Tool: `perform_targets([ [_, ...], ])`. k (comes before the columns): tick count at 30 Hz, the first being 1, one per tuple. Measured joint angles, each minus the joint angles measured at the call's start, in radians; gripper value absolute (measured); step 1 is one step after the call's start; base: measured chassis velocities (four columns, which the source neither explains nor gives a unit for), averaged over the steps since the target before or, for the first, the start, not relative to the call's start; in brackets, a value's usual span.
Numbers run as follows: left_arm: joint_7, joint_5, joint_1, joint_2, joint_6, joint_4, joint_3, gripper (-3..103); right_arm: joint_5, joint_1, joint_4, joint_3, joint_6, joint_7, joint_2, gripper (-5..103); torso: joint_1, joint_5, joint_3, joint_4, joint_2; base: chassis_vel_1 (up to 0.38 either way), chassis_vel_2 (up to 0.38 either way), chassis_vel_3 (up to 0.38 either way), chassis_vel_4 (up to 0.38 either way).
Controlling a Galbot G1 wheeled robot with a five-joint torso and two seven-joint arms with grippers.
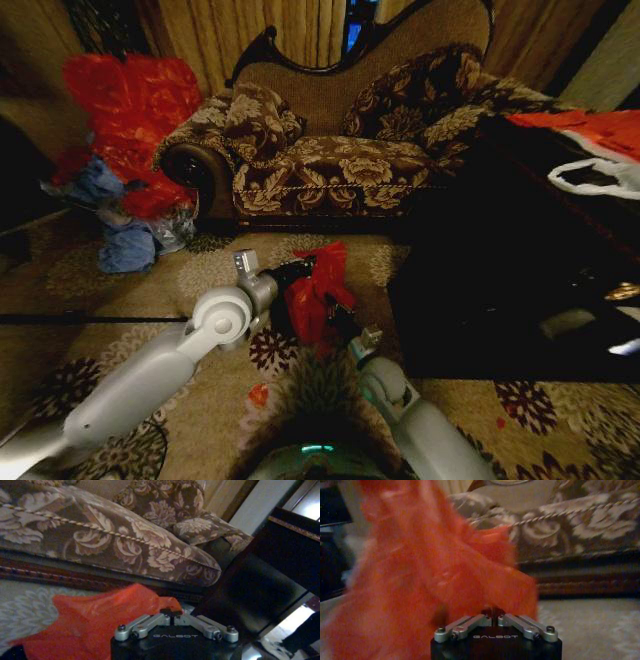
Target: Place a garbage bag over the trash bin.
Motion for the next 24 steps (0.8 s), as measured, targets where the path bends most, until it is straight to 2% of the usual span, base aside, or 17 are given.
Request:
perform_targets([
  [6, 0.021, 0.016, 0.032, 0.028, -0.002, -0.016, -0.017, 0, 0.022, 0.047, 0.003, 0.021, -0.001, 0.014, -0.008, 0, 0.0, -0.0001, 0.0, 0.0, 0.0, 0.0, 0.0, 0.0, 0.0],
  [9, 0.026, 0.018, 0.017, 0.018, -0.013, -0.006, -0.01, 0, 0.038, 0.081, -0.006, -0.009, -0.003, 0.039, 0.019, 0, 0.0, 0.0, 0.0, 0.0006, 0.0, 0.0, 0.0, 0.0, 0.0],
  [12, 0.027, 0.016, -0.016, 0.003, -0.028, 0.024, -0.001, 0, 0.034, 0.069, -0.008, -0.01, -0.002, 0.032, 0.024, 0, 0.0, 0.0001, 0.0, 0.0005, 0.0, 0.0, 0.0, 0.0, 0.0],
  [19, 0.055, 0.018, -0.088, -0.018, -0.038, 0.114, 0.005, 0, 0.031, -0.035, 0.06, 0.039, -0.002, -0.034, -0.048, 0, 0.0, 0.0001, 0.0, -0.0002, 0.0, 0.0, 0.0, 0.0, 0.0],
  [24, 0.04, 0.021, -0.121, -0.045, -0.044, 0.132, 0.027, 0, 0.035, -0.051, 0.108, 0.032, -0.006, -0.044, -0.062, 0, 0.0, 0.0, 0.0, -0.0001, 0.0, 0.0, 0.0, 0.0, 0.0],
])
